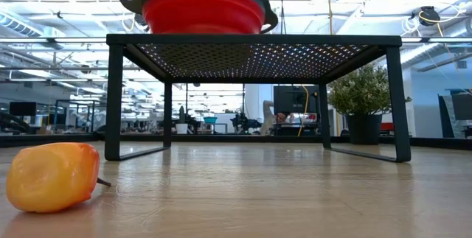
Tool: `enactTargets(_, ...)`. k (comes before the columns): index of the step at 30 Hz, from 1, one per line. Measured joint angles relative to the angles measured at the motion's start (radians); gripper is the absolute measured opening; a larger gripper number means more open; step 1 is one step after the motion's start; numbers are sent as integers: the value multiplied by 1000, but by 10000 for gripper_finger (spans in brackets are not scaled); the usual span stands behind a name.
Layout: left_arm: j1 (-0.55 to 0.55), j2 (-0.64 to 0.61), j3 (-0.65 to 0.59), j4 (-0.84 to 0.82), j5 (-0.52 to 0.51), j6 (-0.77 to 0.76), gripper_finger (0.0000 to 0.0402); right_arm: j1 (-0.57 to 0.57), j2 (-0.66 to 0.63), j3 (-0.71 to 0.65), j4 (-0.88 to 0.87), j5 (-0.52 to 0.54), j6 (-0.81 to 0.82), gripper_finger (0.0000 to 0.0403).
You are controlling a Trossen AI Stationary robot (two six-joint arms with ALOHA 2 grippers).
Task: Pick & Place Fruit
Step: Put the orange pear into the red strainer bowl on the shelf
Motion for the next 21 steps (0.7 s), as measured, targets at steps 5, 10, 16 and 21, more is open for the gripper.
enactTargets(5,6,3,-30,-50,2,-55,225,0,0,0,0,0,-1,4)
enactTargets(10,5,3,-99,9,30,-81,225,0,0,0,0,0,-1,4)
enactTargets(16,6,3,-172,11,23,-148,225,0,0,0,0,0,-1,4)
enactTargets(21,22,3,-217,28,21,-156,225,0,0,0,1,0,-8,4)
